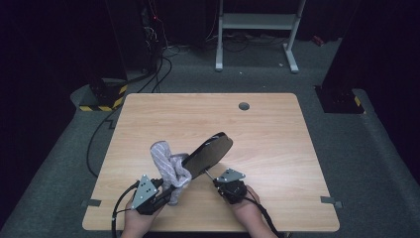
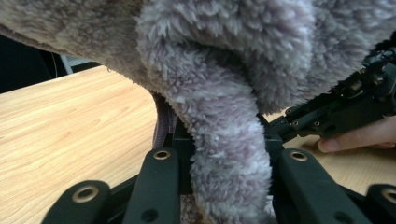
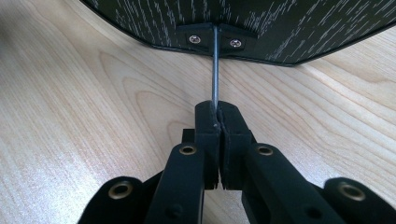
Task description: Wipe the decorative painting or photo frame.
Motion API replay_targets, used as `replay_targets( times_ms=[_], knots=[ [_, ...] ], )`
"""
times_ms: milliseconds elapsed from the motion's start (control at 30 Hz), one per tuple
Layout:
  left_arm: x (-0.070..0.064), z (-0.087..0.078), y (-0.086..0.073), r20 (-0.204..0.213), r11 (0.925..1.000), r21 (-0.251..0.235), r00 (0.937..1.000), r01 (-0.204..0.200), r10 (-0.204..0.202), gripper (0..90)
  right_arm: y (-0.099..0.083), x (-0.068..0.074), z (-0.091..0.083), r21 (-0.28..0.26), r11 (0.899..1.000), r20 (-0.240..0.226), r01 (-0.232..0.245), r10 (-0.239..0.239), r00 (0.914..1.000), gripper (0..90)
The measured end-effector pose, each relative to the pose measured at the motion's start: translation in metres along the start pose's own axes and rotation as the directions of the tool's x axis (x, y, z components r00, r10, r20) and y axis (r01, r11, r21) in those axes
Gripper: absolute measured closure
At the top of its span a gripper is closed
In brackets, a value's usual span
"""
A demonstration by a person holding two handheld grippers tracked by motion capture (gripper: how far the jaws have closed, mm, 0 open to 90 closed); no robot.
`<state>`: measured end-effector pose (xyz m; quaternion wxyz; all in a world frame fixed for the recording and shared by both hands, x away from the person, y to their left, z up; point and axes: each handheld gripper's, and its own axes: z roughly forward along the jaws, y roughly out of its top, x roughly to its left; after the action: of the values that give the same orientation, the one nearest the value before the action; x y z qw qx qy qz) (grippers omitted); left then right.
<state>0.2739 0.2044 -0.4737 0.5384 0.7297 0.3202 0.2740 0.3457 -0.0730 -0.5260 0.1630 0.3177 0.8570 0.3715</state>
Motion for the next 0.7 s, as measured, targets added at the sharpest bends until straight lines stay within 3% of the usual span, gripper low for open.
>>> replay_targets(
  times_ms=[133,367,467,567,700],
  knots=[
    [-0.003,-0.008,0.007,-0.001,0.9990,-0.043,1.0000,-0.006,0.006,69.6,0.000,0.000,0.000,0.001,1.000,0.000,0.003,-0.003,1.0000,88.2],
    [-0.008,-0.021,0.033,0.002,0.9921,-0.124,0.9999,-0.017,0.017,69.2,0.000,0.001,0.000,0.000,1.000,0.002,0.003,-0.003,1.0000,88.4],
    [-0.011,-0.022,0.041,-0.009,0.9888,-0.144,0.9992,-0.039,0.038,69.0,0.000,0.001,0.000,0.000,1.000,0.004,0.005,-0.005,1.0000,88.4],
    [-0.010,-0.021,0.036,-0.002,0.9886,-0.148,0.9996,-0.028,0.028,69.0,0.000,0.001,0.000,0.001,1.000,0.003,0.005,-0.005,1.0000,88.4],
    [-0.006,-0.016,0.022,-0.001,0.9940,-0.107,0.9998,-0.022,0.022,69.0,0.000,0.001,0.000,0.000,1.000,0.002,0.004,-0.004,1.0000,88.4]
  ],
)
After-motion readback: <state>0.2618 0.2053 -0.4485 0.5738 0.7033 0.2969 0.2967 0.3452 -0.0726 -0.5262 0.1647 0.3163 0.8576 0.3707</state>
